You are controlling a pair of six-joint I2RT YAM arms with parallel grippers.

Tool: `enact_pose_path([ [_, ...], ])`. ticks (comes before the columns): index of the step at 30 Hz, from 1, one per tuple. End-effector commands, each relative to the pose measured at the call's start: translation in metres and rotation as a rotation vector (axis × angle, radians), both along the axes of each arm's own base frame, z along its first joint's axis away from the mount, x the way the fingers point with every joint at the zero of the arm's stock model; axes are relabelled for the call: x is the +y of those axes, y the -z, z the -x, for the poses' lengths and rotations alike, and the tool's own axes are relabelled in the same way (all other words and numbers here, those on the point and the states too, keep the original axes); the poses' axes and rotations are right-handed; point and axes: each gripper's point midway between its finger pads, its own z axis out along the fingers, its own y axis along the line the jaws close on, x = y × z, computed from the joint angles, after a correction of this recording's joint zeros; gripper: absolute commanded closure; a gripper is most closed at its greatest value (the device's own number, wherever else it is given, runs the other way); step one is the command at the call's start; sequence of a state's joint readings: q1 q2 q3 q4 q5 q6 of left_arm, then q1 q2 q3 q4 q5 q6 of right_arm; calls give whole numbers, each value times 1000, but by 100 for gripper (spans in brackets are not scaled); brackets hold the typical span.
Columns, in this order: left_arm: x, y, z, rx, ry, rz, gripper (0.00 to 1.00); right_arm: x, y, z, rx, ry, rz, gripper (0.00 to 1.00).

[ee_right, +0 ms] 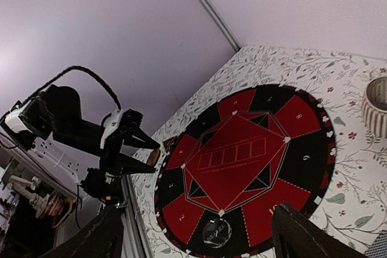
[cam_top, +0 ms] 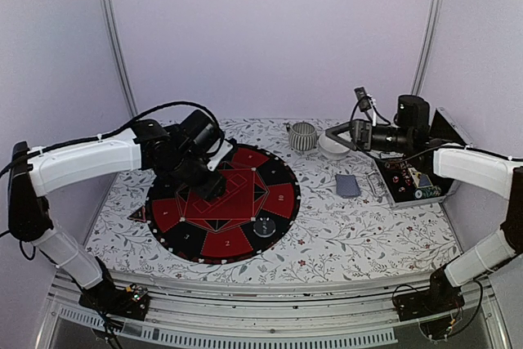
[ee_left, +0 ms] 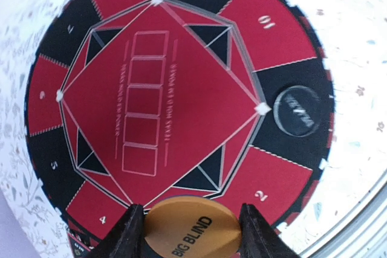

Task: Distribute texas hold em gaming equipment
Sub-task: Pass from the left arm to the right

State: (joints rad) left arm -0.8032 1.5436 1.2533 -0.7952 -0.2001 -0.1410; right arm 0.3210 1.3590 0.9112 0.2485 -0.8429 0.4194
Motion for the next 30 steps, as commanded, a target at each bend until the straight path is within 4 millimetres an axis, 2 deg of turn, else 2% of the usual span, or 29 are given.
enact_pose_path([
  [1,-32,-27,27,-45,217,-48,74,67,31,7,222,-123,-20,19],
  [4,-45,-32,37,-58,284,-84,74,111,46,21,301,-254,-22,31],
  [7,-56,-37,44,-82,339,-103,75,144,45,37,331,-390,-67,40],
  [11,-62,-42,45,-107,365,-101,75,176,45,55,366,-482,-85,41],
  [12,-65,-44,44,-113,371,-95,75,182,53,58,387,-494,-76,41],
  [13,-67,-46,45,-116,378,-86,75,190,48,58,377,-511,-83,41],
  [16,-75,-50,48,-128,401,-66,75,205,56,62,407,-537,-79,43],
  [21,-76,-52,48,-146,403,-69,75,227,66,74,448,-600,-75,44],
  [30,-74,-52,45,-170,394,-86,75,247,79,85,491,-665,-68,49],
])
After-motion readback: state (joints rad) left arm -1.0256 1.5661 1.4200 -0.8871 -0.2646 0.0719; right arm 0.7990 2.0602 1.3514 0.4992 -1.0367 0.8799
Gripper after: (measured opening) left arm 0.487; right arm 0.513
